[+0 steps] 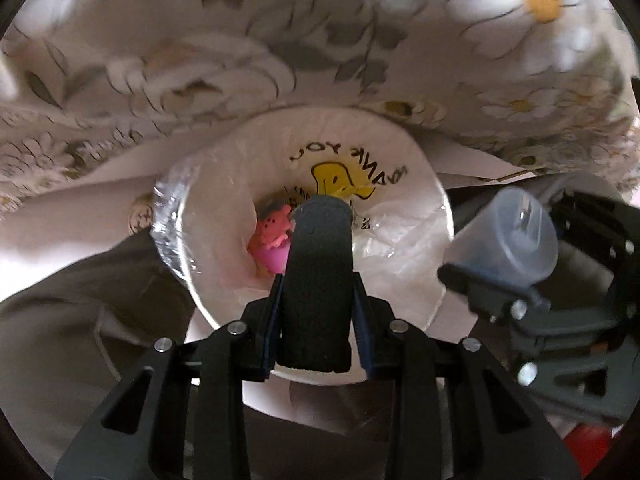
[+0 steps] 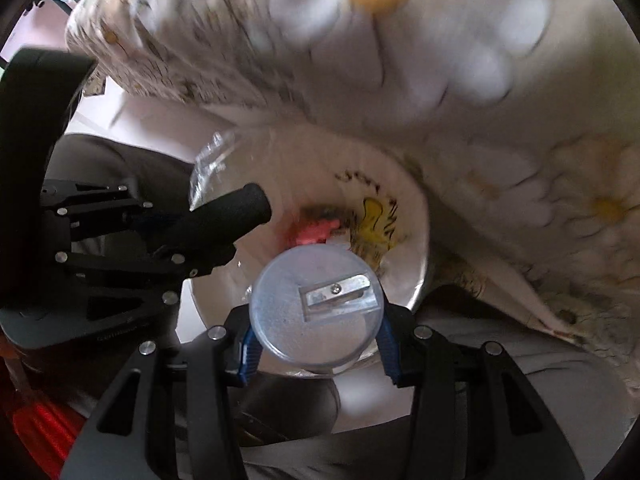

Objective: Collect trash
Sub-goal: 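Open the left tool over the bowl while the right tool releases the clear cup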

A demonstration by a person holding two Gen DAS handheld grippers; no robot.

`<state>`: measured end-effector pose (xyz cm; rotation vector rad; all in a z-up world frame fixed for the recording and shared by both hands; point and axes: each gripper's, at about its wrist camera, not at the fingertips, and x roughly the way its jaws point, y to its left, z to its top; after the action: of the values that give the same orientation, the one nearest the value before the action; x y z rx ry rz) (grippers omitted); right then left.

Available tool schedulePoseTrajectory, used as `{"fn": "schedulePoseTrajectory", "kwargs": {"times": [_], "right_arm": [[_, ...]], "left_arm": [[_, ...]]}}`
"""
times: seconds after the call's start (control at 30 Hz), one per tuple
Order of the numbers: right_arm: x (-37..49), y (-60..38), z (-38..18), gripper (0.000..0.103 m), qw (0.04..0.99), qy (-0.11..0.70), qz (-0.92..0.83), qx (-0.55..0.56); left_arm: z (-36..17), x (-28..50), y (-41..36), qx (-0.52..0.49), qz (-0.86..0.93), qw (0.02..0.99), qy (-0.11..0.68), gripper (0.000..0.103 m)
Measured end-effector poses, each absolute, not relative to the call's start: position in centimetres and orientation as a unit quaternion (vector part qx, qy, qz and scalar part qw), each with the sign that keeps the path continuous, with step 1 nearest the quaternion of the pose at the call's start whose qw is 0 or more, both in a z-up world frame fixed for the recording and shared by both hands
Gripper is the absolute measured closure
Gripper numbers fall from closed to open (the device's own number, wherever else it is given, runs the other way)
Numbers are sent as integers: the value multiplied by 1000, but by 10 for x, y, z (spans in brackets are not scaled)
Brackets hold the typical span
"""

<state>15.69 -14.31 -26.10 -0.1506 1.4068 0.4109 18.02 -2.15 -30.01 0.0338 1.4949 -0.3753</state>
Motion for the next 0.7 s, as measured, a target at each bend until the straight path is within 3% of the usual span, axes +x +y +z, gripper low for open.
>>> {"fn": "schedulePoseTrajectory", "kwargs": {"times": [0.7], "right_arm": [[167, -125, -325, 53, 691, 696, 176, -77]], "left_arm": [[-371, 207, -28, -85, -161, 664, 725, 71]]}}
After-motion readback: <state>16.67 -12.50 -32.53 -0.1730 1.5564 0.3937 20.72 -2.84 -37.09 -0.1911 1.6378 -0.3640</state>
